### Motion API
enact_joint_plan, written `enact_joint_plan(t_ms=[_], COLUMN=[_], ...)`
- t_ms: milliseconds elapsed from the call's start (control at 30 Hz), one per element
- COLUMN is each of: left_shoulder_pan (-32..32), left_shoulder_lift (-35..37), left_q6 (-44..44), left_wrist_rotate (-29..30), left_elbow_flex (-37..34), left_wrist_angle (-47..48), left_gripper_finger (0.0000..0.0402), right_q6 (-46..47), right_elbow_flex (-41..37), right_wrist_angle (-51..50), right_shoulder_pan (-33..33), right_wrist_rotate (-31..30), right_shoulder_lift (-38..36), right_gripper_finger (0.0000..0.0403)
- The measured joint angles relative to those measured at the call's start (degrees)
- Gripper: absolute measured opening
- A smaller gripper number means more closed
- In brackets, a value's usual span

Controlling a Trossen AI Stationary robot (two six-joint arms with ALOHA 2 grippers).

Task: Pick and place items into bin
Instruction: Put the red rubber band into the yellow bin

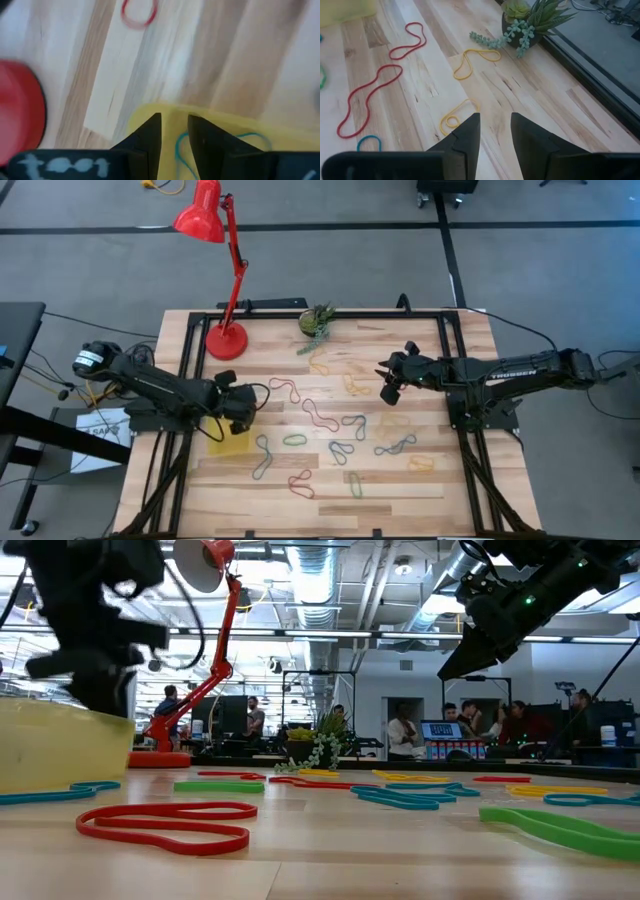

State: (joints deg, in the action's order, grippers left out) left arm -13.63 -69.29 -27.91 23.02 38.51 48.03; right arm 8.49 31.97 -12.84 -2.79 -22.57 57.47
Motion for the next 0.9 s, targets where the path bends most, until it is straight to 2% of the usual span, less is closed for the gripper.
enact_joint_plan(t_ms=[167,300,367,433,733,900], left_shoulder_pan=[-1.98,-2.48,-2.14,-1.08,8.16,14.25], left_shoulder_lift=[0.04,0.06,0.08,-0.08,-6.47,-12.06], left_q6=[0.46,0.42,0.75,3.87,17.89,21.38], left_wrist_rotate=[2.61,10.12,14.49,15.77,6.7,-2.77], left_elbow_flex=[9.54,16.19,17.85,18.33,18.29,18.29], left_wrist_angle=[7.02,13.4,12.42,8.58,-6.17,-13.22], left_gripper_finger=[0.0086,0.0086,0.0086,0.0086,0.0086,0.0086], right_q6=[0.04,0.04,0.04,0.04,0.09,0.12], right_elbow_flex=[0.0,0.0,0.0,0.0,-0.02,-0.02], right_wrist_angle=[0.02,0.02,0.04,0.04,0.07,0.07], right_shoulder_pan=[0.0,0.0,0.02,0.01,0.0,0.02], right_wrist_rotate=[-0.02,-0.04,-0.08,-0.08,-0.1,-0.08], right_shoulder_lift=[0.0,0.0,0.0,0.0,0.0,0.0], right_gripper_finger=[0.0102,0.0102,0.0102,0.0102,0.0102,0.0102])
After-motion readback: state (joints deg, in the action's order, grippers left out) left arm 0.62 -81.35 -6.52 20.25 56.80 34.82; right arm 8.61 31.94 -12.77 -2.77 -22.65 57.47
